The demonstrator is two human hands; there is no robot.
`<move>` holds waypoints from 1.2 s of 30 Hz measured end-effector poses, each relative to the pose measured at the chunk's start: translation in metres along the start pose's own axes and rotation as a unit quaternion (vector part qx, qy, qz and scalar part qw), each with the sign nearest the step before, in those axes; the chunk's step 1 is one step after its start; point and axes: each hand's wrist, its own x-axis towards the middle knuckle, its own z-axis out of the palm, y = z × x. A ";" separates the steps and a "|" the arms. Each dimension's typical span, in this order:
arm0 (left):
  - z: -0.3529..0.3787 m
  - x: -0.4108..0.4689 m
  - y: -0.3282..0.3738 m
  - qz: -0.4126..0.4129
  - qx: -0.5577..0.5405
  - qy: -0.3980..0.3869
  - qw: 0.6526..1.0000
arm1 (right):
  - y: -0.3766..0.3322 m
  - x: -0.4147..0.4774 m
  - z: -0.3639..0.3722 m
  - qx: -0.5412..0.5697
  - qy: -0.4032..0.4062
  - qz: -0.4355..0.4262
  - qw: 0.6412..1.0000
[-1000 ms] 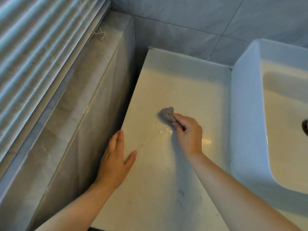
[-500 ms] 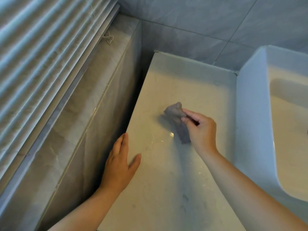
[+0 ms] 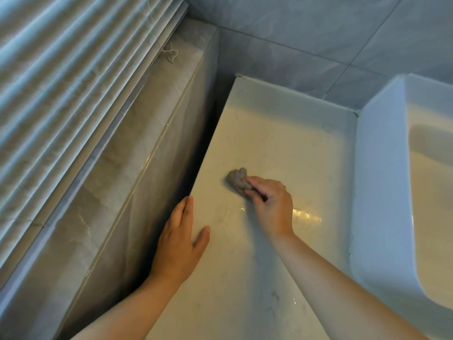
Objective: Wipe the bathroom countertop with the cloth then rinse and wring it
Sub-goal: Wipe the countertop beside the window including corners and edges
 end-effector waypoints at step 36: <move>-0.026 -0.047 -0.024 -0.095 -0.183 -0.023 0.978 | -0.034 -0.035 0.034 -0.011 -0.061 -0.050 0.997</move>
